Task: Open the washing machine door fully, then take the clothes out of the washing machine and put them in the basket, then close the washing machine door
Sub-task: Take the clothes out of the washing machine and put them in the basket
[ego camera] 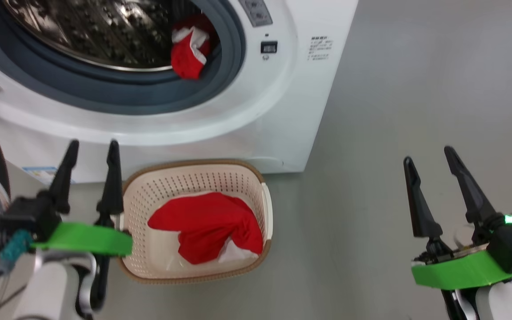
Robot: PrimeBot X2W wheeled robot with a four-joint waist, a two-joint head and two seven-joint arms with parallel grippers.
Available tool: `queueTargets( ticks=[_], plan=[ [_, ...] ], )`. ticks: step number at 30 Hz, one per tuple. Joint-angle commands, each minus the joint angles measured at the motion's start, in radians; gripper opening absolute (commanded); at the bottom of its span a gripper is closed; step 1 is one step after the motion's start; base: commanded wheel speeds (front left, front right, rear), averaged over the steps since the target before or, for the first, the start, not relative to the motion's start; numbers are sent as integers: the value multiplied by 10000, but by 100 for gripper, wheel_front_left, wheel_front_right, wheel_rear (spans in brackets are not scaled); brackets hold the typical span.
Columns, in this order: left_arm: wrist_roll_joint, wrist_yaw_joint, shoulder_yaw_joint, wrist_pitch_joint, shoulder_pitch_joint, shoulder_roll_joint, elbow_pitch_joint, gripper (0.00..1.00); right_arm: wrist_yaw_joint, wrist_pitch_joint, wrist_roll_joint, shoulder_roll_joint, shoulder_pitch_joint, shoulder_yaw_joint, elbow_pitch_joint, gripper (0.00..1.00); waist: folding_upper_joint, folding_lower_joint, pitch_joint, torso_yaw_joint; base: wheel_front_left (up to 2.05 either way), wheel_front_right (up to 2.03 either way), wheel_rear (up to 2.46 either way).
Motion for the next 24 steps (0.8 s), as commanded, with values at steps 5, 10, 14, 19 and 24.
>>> queueTargets(
  ticks=[5, 10, 14, 19, 24],
  plan=[
    [57, -37, 415, -85, -1890, 281, 550, 100, 46, -63, 31, -114, -938, 399, -345, 100, 0, 0, 1747, -31, 0, 0, 0],
    [10, -94, 640, -86, -3405, 335, 1343, 100, 46, -63, 25, -114, -1454, 463, -356, 100, 0, 0, 2520, -230, 0, 0, 0],
    [23, -213, 665, -86, -4625, 524, 2214, 100, 46, -63, 33, -114, -1763, 446, -356, 100, 0, 0, 3111, -396, 0, 0, 0],
    [122, -295, 680, -87, -6029, 730, 3205, 100, 46, -63, 152, -114, -2079, 478, -298, 100, 0, 0, 3675, -615, 0, 0, 0],
    [-267, -630, 794, 41, -7359, 760, 4266, 100, 46, -63, 194, -114, -2357, 518, -206, 100, 0, 0, 4080, -767, 0, 0, 0]
  ],
)
